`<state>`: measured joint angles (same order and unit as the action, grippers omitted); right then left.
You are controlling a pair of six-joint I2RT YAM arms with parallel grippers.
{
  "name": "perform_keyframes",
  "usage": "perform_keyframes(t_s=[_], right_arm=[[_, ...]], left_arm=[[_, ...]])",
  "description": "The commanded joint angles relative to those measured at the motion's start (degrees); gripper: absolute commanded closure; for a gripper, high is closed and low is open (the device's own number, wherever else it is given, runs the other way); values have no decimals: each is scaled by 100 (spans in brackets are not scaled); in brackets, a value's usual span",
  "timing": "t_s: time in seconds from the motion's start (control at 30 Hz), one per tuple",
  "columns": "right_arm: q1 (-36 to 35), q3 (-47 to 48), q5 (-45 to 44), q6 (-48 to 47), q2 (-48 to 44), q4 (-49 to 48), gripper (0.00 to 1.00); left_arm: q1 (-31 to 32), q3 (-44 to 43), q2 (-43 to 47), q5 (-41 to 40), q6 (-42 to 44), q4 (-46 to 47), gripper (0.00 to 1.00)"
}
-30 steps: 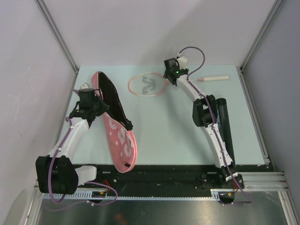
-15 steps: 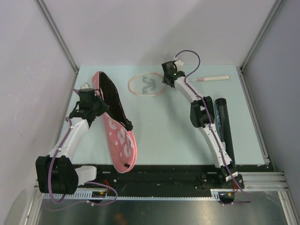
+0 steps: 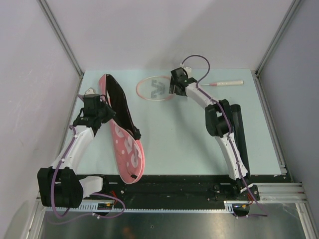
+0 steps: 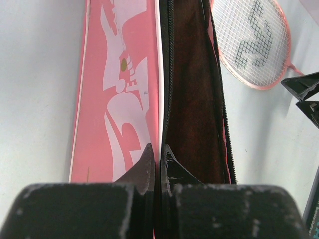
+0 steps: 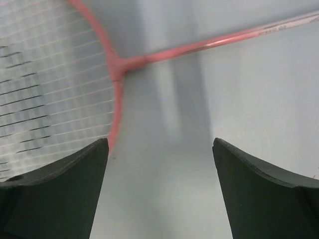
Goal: Pack up the badminton gear
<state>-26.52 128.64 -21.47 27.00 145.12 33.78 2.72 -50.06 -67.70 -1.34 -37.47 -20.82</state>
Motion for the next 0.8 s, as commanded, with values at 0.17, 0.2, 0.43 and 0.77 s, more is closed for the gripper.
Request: perform_keyframes(t_s=[0.17, 0.2, 0.43, 0.77], right_arm=[[-371, 748, -234, -195, 112, -110, 10], [-449, 950, -304, -343, 409, 179, 10], [-573, 909, -270, -643, 448, 375, 14], [-573, -1551, 969, -1294, -1054, -117, 21]], left_arm=[[-52, -250, 249, 55, 65, 491, 100], [-61, -241, 257, 47, 65, 500, 100], [-131, -232, 337, 20, 82, 500, 100], [-246, -197, 495, -32, 117, 500, 100]])
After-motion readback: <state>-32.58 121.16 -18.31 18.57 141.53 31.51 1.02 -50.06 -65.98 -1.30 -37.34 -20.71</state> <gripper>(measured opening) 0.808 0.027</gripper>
